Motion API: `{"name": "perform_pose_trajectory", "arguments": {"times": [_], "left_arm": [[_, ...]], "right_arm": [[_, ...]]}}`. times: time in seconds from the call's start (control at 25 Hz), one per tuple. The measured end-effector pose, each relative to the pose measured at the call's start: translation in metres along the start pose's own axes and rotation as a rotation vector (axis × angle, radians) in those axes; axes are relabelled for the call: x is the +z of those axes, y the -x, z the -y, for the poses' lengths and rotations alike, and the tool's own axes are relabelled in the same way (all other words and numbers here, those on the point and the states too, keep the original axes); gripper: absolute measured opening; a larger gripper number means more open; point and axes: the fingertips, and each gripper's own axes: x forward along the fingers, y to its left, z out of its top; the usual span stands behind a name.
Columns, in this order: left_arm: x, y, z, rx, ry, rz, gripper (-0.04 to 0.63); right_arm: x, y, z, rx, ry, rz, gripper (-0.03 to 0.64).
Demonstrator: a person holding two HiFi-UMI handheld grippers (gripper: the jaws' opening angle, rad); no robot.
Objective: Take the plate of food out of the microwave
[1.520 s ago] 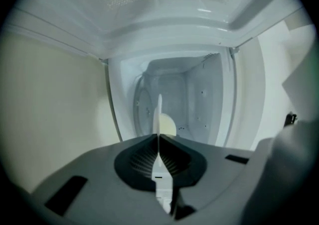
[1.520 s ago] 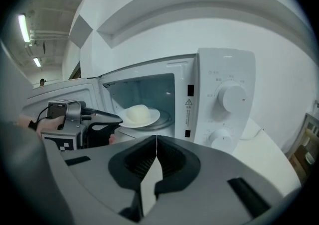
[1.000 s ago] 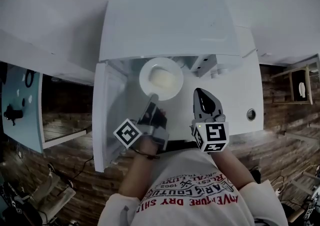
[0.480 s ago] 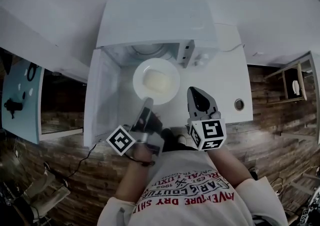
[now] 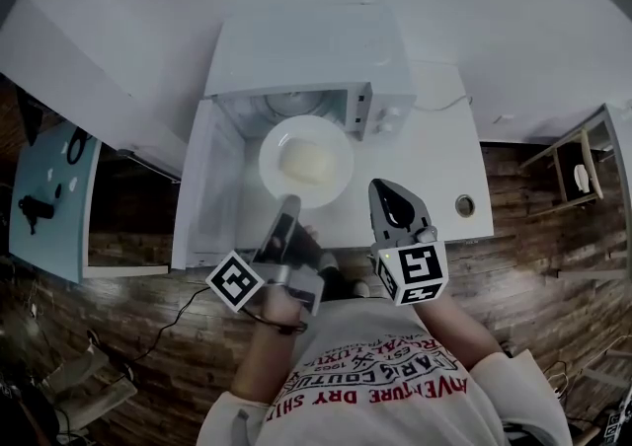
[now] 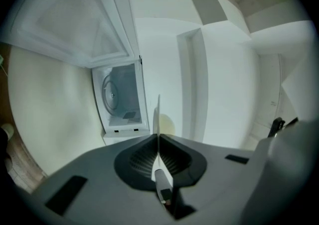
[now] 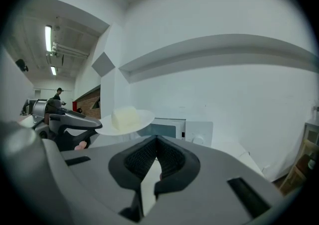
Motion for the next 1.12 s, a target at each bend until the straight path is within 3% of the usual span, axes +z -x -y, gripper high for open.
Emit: {"name": "perform_pose_trajectory", "arguments": {"times": [1.12], "left_arm": [[0.001, -0.008, 0.006, 0.026, -0.004, 0.018, 0.015]], "right_arm": [[0.011, 0.002, 0.005, 0.014, 0.028, 0.019, 0.012]]}}
